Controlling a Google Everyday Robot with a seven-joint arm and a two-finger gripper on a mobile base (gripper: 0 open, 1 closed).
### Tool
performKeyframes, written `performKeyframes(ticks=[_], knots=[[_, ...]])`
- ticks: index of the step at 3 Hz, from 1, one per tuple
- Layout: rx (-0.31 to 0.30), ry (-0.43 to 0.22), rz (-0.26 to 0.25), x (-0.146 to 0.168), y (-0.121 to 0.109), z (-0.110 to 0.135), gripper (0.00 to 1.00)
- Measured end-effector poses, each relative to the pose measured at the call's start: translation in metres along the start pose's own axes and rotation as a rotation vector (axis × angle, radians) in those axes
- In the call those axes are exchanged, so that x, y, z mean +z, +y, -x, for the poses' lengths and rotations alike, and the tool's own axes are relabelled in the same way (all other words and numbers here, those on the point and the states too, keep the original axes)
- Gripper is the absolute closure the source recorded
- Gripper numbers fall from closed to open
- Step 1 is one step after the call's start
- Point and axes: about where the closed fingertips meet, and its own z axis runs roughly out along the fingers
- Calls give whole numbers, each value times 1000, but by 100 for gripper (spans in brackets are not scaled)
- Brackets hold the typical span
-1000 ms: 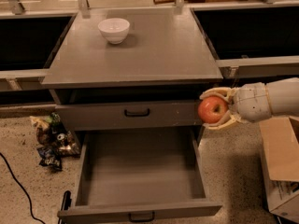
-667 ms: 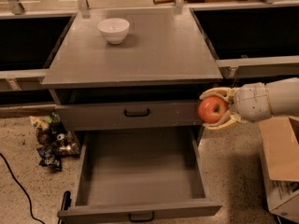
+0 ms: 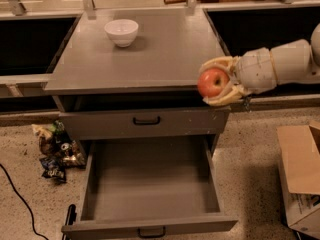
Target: Pick apple from middle drawer and place on counter
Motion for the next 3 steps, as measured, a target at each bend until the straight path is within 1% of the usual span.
performKeyframes(ticks=[1, 2, 3], knots=[[75, -27, -31, 14, -43, 10, 100], [75, -27, -32, 14, -43, 10, 100], [86, -25, -44, 18, -54, 7, 100]])
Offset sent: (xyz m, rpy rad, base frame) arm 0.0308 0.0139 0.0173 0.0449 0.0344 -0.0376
